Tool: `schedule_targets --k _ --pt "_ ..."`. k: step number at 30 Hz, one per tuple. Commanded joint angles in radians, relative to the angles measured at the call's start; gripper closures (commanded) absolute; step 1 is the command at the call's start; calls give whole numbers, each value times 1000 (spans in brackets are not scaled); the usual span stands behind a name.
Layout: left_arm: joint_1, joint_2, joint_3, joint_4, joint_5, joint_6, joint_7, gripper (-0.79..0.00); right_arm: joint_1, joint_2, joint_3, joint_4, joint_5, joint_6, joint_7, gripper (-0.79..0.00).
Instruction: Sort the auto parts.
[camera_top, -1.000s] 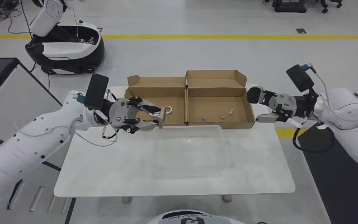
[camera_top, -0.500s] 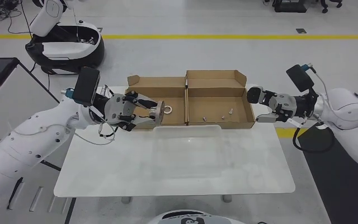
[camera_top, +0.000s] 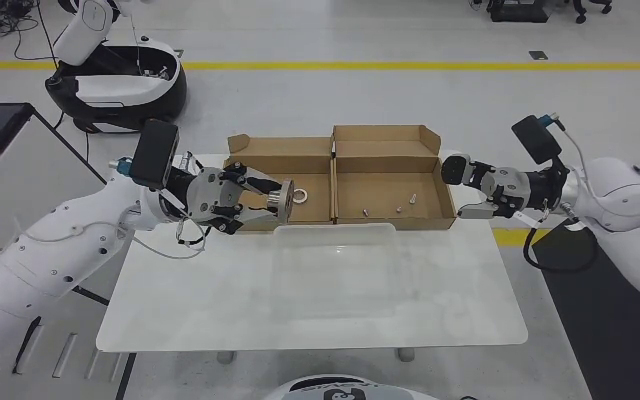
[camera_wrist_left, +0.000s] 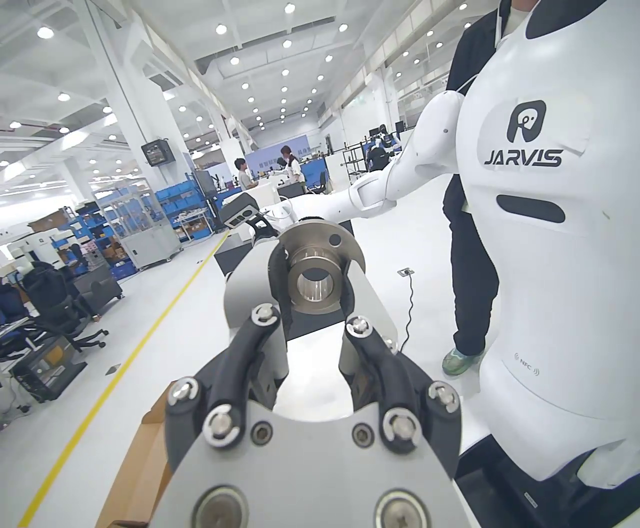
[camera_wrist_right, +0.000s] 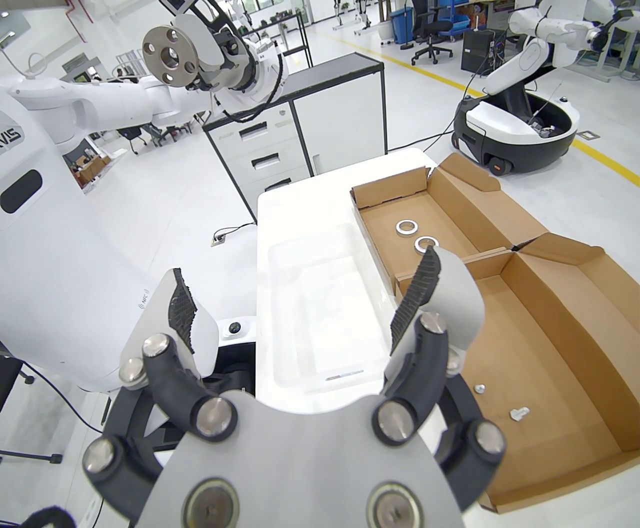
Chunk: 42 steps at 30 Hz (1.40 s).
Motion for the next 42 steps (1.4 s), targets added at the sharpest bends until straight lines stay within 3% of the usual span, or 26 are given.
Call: schedule_targets --k 1,11,19,31,42 --pt "0 0 0 0 0 0 0 0 0 0 0 0 0 0 0 -785" --pt "0 0 0 0 0 0 0 0 0 0 0 0 0 0 0 -785" --pt "63 -16 -46 -42 -129 9 8 0 0 0 0 0 0 0 0 -785" --pt "192 -62 -170 -107 -323 0 0 0 0 0 0 0 0 0 0 -785" --pt "321 -124 -314 -167 -422 0 0 0 0 0 0 0 0 0 0 -785"
